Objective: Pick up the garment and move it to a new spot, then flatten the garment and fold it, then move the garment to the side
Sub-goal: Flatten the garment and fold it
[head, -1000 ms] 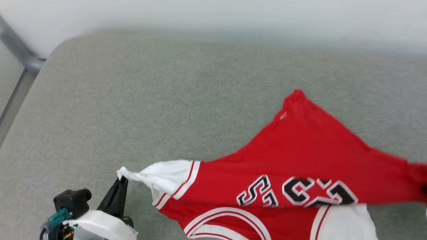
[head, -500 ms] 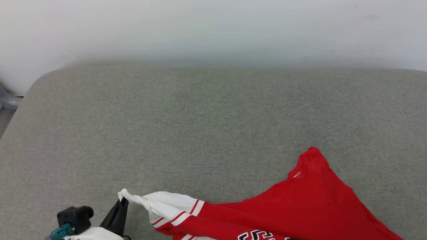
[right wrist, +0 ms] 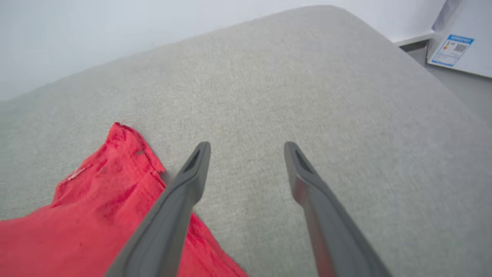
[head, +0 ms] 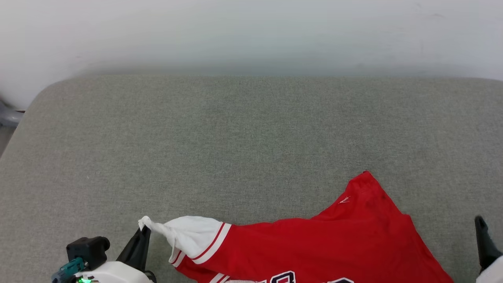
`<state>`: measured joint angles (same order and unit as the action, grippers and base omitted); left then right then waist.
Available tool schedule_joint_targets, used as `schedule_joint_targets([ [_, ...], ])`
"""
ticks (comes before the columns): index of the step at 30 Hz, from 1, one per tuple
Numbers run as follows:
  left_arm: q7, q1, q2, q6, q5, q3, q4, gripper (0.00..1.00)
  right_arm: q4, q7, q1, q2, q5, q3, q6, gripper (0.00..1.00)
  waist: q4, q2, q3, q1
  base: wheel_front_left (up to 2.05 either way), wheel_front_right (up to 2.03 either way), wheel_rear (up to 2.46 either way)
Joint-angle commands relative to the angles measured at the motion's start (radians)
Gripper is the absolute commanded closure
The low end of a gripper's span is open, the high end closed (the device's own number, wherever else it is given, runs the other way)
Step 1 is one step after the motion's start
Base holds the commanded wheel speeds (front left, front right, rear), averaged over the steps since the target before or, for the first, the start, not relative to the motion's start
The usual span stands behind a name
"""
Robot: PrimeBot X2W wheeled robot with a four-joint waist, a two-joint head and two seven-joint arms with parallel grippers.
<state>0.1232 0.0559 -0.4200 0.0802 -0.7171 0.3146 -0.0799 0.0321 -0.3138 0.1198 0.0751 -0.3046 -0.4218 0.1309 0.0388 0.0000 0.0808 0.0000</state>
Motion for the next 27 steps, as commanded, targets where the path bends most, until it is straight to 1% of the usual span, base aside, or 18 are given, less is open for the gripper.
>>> schedule_joint_targets([
  [1,0.007,-0.016,-0.003,0.0,0.004,-0.001,0.007,1.0,-0.01,0.038,-0.029,0.026,-0.002,0.027,0.0,0.0,0.003,0.0,0.01,0.0,0.0,0.0,0.0],
  [3,0.008,-0.029,-0.003,-0.002,0.006,-0.001,0.015,1.0,-0.031,0.088,-0.072,0.059,-0.012,0.076,0.0,0.0,0.006,0.0,0.025,0.0,0.0,0.0,0.0],
  [6,0.011,-0.05,-0.003,-0.007,0.011,0.0,0.028,1.0,-0.078,0.052,-0.145,0.126,-0.03,0.165,0.0,0.0,0.013,0.0,0.05,0.0,0.0,0.0,0.0],
  [8,0.013,-0.066,-0.003,-0.009,0.012,0.001,0.036,1.0,-0.102,-0.029,-0.187,0.185,-0.054,0.24,-0.001,0.0,0.019,0.0,0.071,0.0,0.0,0.0,0.0],
  [11,0.016,-0.093,-0.002,-0.019,0.019,0.008,0.046,1.0,-0.105,-0.19,-0.272,0.261,-0.106,0.334,-0.001,0.0,0.032,0.0,0.102,0.0,0.0,0.0,0.0],
  [14,0.02,-0.123,0.001,-0.03,0.025,0.016,0.051,1.0,-0.099,-0.345,-0.35,0.304,-0.141,0.406,0.0,0.0,0.048,0.0,0.135,0.0,0.0,0.0,0.0],
  [17,0.024,-0.154,0.005,-0.046,0.029,0.025,0.051,1.0,-0.102,-0.467,-0.42,0.334,-0.161,0.475,0.0,0.0,0.068,0.0,0.169,0.0,0.0,0.0,0.0],
  [19,0.03,-0.177,0.011,-0.054,0.033,0.031,0.049,1.0,-0.11,-0.515,-0.462,0.347,-0.168,0.511,0.0,0.0,0.085,0.0,0.189,0.0,0.0,0.0,0.0],
  [24,0.049,-0.22,0.025,-0.073,0.033,0.039,0.037,1.0,-0.153,-0.581,-0.536,0.364,-0.174,0.614,0.0,0.0,0.108,0.0,0.235,0.0,0.0,0.0,0.0],
  [27,0.058,-0.235,0.032,-0.082,0.031,0.042,0.026,1.0,-0.207,-0.63,-0.556,0.377,-0.185,0.686,0.0,0.0,0.116,0.0,0.255,0.0,0.0,0.0,0.0],
])
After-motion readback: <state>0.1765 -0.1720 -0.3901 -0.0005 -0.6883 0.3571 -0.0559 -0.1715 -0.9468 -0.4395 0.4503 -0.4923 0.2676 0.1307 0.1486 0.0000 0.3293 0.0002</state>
